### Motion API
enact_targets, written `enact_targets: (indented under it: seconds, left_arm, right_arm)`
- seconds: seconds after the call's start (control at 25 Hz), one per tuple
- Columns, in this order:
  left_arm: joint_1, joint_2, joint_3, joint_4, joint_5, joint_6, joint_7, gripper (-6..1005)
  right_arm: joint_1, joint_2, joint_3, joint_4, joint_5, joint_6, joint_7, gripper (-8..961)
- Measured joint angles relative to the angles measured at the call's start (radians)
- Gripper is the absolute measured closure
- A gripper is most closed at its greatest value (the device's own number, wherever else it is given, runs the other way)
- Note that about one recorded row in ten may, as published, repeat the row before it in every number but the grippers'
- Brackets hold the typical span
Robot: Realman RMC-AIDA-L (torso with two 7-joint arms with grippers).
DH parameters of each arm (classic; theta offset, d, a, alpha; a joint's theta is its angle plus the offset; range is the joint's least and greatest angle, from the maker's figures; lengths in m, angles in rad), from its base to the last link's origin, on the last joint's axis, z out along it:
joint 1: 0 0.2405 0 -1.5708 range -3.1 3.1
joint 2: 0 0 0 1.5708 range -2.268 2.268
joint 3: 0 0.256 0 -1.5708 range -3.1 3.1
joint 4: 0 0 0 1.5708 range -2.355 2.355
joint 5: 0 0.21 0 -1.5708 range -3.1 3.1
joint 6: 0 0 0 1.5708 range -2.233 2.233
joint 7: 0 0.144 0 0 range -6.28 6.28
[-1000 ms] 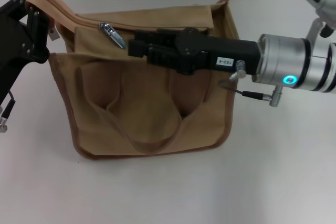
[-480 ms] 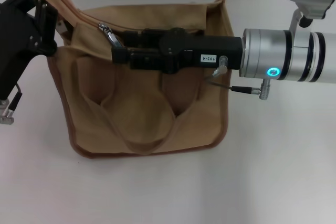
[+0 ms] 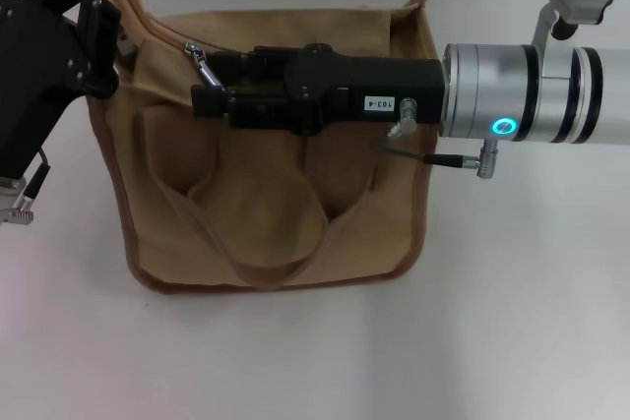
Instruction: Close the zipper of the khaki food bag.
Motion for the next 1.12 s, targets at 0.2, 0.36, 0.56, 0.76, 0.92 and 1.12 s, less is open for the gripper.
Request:
enact_targets:
  seconds: [0.2,0.36,0.56,0.76,0.92,1.12]
  left_arm:
    - [-0.002,0.0,0.002,-0.002,0.0,0.001,-0.001,956]
    - [-0.004,0.0,0.002,-0.002,-0.001,0.002,-0.001,955]
    - [-0.009,0.0,0.003,-0.003,0.0,0.001,0.0,955]
    - [-0.009,0.0,0.005,-0.003,0.0,-0.005,0.002,955]
    - [-0.009,0.0,0.005,-0.003,0.0,-0.005,0.002,954]
    - [-0.013,0.0,0.004,-0.003,0.0,-0.005,0.003,954]
  right_arm:
    - [0.006,0.0,-0.001,0.004,0.0,0.01,0.022,276]
    - [0.021,0.0,-0.002,0.004,0.0,-0.021,0.102,276]
    - [0.029,0.0,0.007,0.005,-0.042,0.004,0.119,276]
    - [0.036,0.001,0.006,0.009,-0.052,0.013,0.13,275]
    - [0.051,0.002,0.006,0.028,-0.052,0.025,0.154,276]
    - [0.059,0.002,0.014,0.042,-0.054,0.028,0.165,277]
